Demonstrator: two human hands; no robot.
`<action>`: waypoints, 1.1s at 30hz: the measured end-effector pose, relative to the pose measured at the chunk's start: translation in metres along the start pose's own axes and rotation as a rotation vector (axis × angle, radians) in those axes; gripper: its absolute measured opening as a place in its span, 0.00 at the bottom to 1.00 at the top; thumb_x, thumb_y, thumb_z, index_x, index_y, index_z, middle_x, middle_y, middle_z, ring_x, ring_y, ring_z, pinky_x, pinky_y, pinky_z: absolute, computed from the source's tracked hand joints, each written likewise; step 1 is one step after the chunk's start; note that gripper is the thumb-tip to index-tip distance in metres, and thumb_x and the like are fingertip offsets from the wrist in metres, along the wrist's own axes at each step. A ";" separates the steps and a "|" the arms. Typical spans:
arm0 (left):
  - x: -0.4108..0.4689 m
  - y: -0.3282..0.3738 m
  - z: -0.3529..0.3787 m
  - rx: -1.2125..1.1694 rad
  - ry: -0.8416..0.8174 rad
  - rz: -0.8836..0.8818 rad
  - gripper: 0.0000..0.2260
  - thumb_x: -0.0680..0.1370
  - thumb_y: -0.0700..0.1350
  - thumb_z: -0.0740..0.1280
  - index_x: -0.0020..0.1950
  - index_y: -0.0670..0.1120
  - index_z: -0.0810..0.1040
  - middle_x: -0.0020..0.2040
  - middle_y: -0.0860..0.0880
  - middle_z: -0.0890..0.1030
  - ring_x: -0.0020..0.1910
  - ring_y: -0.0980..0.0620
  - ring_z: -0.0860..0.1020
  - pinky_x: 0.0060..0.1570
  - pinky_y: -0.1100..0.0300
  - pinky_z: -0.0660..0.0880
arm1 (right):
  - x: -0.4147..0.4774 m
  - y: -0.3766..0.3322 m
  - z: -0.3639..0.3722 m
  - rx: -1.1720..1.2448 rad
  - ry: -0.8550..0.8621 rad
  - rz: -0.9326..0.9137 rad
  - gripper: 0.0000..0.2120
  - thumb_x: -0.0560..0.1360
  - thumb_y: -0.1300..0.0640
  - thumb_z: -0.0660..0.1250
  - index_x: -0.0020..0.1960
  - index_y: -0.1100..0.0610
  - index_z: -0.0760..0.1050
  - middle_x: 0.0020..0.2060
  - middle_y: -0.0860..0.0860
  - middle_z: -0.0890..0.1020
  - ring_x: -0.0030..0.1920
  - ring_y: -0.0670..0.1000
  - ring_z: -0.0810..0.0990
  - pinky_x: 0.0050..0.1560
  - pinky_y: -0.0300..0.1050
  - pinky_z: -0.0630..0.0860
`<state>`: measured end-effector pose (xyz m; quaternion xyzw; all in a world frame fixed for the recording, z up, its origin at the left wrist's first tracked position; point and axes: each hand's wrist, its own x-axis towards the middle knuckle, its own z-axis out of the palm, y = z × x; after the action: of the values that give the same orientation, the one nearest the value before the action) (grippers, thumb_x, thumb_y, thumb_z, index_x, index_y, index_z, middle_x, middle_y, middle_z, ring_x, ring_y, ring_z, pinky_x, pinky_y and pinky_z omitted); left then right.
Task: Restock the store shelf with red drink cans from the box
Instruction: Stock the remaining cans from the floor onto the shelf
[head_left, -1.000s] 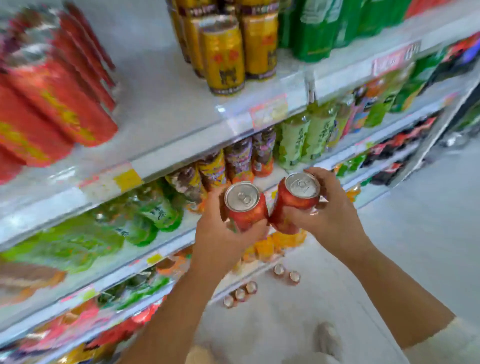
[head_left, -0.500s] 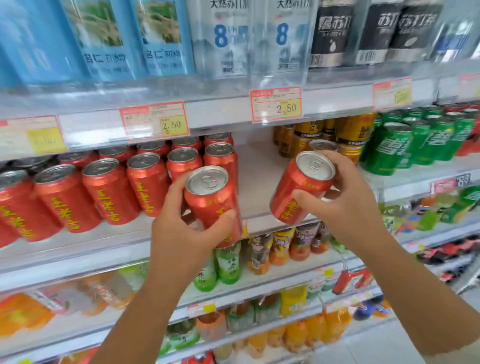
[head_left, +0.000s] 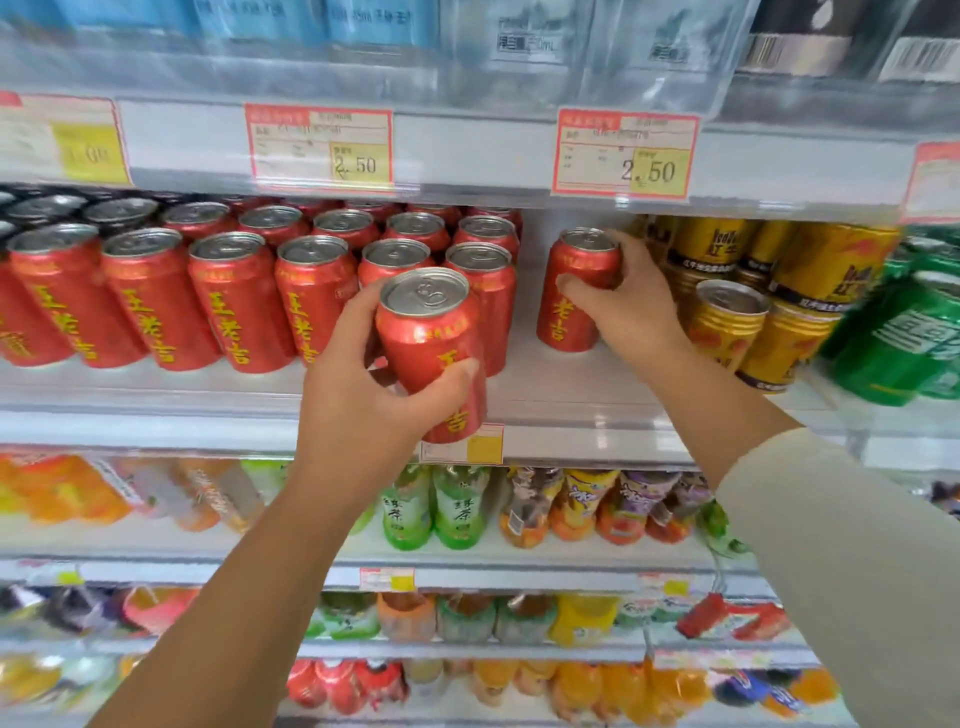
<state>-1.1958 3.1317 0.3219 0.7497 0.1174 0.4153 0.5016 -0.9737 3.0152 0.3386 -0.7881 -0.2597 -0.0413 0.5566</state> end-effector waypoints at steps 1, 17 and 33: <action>0.001 0.000 0.001 0.007 -0.007 0.001 0.30 0.67 0.47 0.76 0.68 0.52 0.73 0.57 0.56 0.82 0.53 0.59 0.81 0.48 0.69 0.76 | 0.003 0.005 0.002 0.009 -0.012 0.008 0.31 0.70 0.53 0.75 0.70 0.51 0.66 0.58 0.46 0.76 0.57 0.45 0.75 0.59 0.42 0.72; 0.019 -0.023 0.010 -0.073 -0.009 0.105 0.30 0.69 0.43 0.76 0.70 0.46 0.71 0.60 0.50 0.81 0.56 0.57 0.81 0.51 0.67 0.76 | 0.080 0.045 0.050 -0.082 0.046 0.079 0.30 0.70 0.61 0.75 0.66 0.60 0.64 0.62 0.55 0.77 0.61 0.54 0.77 0.63 0.45 0.72; 0.018 -0.028 0.014 -0.117 -0.014 0.102 0.27 0.70 0.44 0.75 0.68 0.47 0.73 0.58 0.51 0.82 0.55 0.56 0.81 0.50 0.66 0.77 | 0.123 0.064 0.071 -0.152 0.039 0.029 0.32 0.74 0.56 0.72 0.74 0.55 0.63 0.64 0.54 0.77 0.63 0.55 0.76 0.65 0.50 0.72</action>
<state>-1.1671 3.1467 0.3052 0.7270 0.0512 0.4414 0.5235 -0.8547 3.1078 0.3011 -0.8309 -0.2335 -0.0681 0.5005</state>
